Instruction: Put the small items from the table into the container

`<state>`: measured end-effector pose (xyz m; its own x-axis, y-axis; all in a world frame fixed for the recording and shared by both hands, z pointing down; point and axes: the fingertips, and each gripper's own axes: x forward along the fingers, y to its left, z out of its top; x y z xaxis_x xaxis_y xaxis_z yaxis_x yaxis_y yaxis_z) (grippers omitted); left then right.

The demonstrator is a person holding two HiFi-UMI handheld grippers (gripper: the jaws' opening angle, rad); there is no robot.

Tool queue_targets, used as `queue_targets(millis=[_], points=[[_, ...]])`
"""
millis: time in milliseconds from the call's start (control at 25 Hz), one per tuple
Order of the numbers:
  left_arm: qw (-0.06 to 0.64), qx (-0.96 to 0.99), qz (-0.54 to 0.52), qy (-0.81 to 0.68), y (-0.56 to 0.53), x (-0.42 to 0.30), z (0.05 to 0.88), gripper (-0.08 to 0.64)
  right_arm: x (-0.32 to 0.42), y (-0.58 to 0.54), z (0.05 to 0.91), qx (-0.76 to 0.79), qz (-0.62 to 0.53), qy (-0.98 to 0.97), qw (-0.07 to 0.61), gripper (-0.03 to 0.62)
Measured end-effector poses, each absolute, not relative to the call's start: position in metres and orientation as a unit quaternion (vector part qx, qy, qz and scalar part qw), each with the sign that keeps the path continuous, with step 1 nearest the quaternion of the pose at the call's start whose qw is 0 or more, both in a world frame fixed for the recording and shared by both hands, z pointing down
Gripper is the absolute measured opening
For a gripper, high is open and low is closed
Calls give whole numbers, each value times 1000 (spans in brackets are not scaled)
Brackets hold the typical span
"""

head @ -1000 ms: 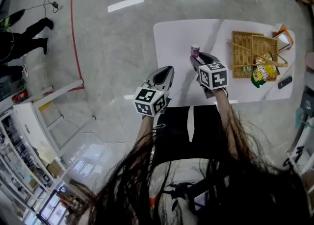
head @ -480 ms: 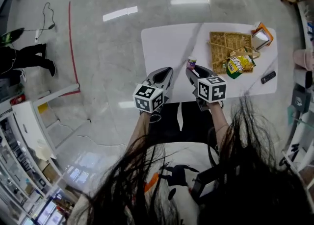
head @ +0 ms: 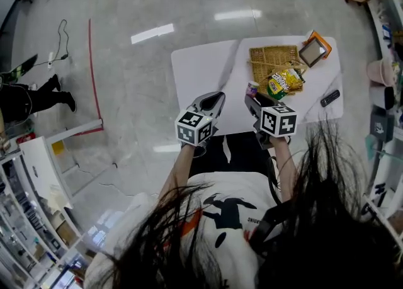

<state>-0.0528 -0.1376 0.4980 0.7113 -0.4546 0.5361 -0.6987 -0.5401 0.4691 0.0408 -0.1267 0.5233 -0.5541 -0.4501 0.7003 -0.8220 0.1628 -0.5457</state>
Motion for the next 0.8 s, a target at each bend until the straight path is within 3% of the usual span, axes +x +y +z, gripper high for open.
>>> queue_targets(millis=[400, 800], points=[[318, 868, 192, -331, -157, 3, 480, 6, 155, -130, 540, 472, 472, -711, 219, 161], [310, 860, 210, -348, -154, 24, 474, 6, 188, -179, 564, 497, 469, -697, 217, 161]])
